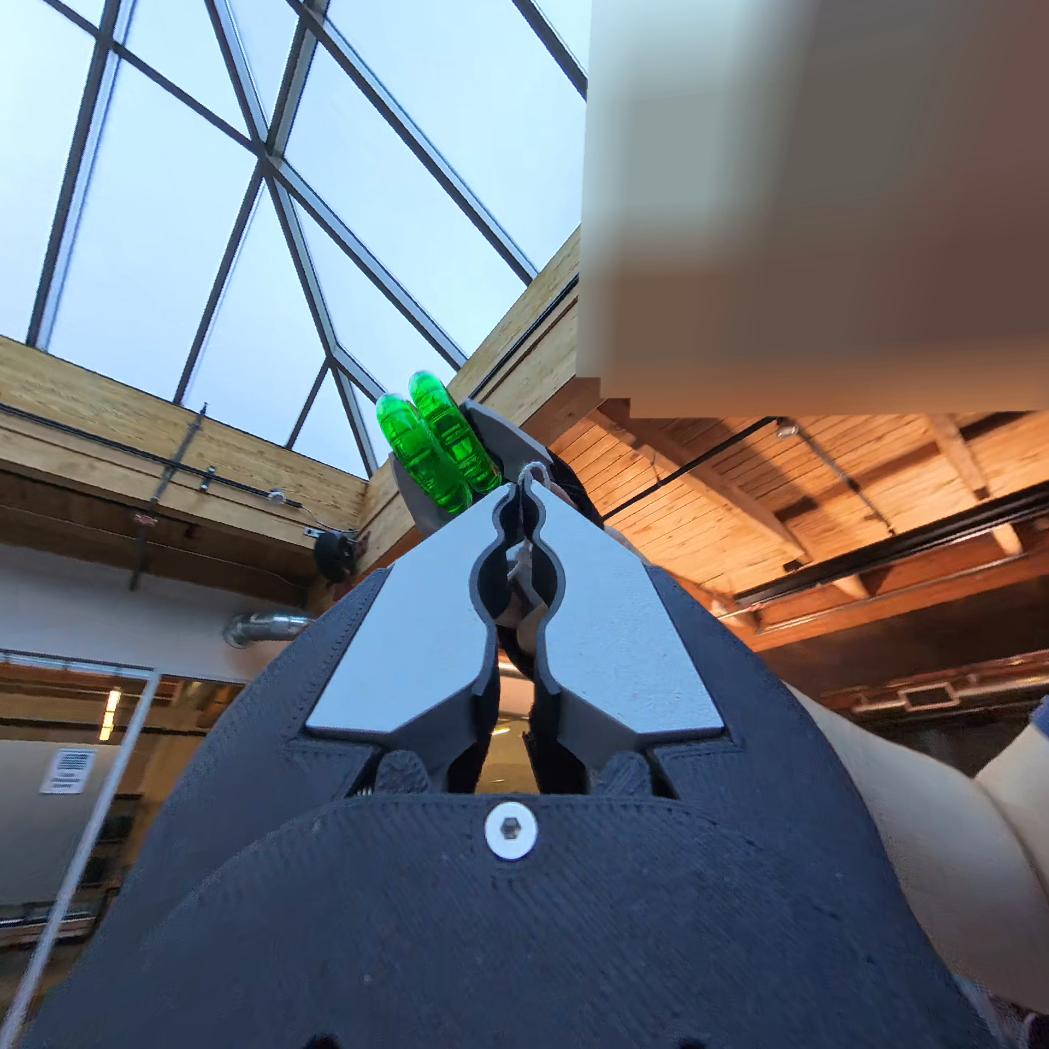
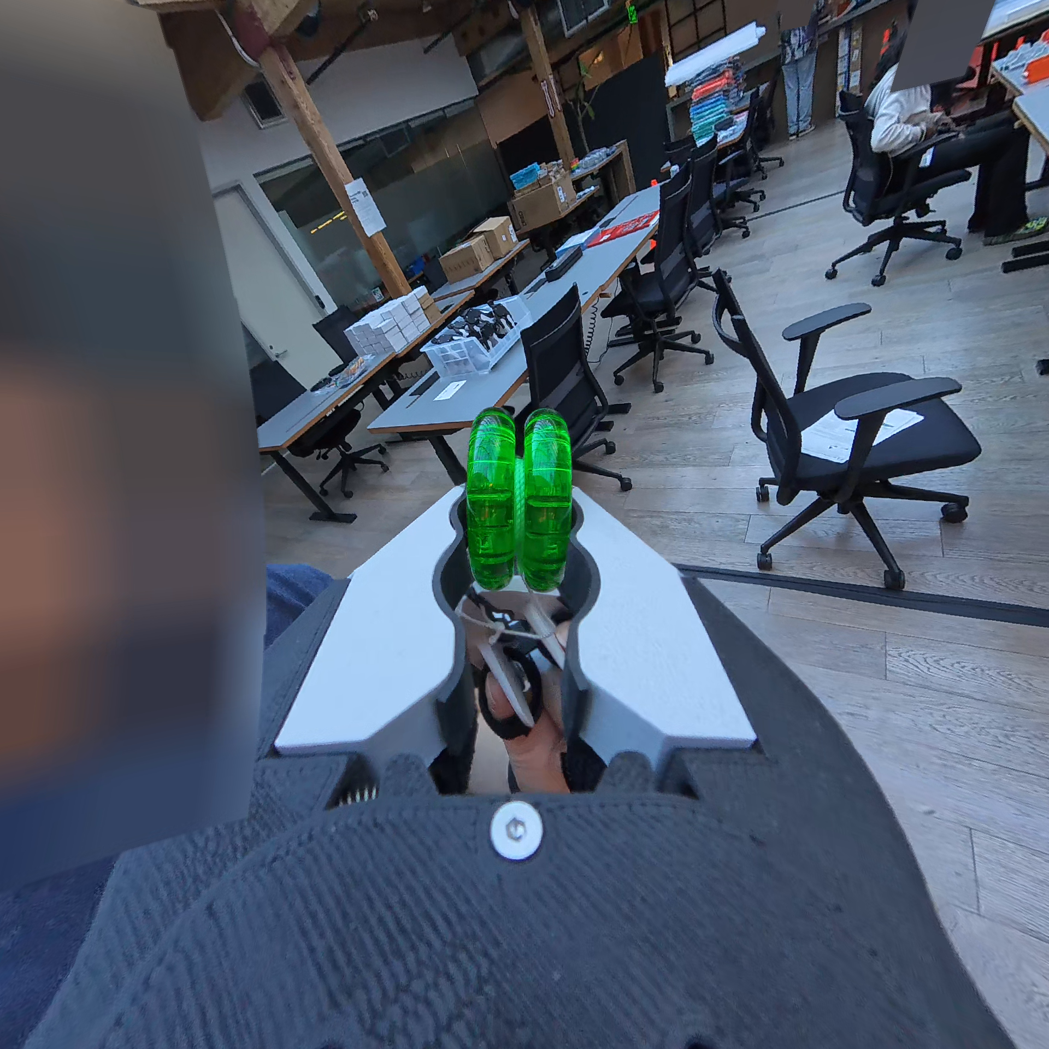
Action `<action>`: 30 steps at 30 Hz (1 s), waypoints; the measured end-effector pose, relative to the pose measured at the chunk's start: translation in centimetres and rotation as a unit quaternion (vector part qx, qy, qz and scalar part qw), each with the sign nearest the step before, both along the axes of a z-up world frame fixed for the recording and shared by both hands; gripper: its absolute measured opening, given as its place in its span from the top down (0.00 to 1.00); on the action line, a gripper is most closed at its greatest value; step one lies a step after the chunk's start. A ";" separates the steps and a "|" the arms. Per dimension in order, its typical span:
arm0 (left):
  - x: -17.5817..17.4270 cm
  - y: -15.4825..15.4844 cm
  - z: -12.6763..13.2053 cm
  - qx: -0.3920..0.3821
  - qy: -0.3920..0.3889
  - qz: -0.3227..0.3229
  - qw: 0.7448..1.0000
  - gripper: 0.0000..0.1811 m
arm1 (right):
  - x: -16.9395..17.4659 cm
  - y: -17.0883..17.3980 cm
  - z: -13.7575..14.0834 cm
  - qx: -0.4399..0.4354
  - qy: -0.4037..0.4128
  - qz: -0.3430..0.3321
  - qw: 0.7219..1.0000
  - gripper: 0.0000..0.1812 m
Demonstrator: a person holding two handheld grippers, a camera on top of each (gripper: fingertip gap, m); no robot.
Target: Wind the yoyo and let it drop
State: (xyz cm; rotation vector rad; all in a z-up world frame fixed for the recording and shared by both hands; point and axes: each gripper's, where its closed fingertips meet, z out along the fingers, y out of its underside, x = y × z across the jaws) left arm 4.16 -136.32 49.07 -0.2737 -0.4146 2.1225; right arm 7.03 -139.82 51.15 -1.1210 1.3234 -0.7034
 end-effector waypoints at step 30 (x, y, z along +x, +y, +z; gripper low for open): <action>-2.1 -2.3 0.9 0.048 -0.103 0.288 0.951 1.00 | -4.2 1.7 -1.1 -0.432 -0.062 -0.141 0.889 0.85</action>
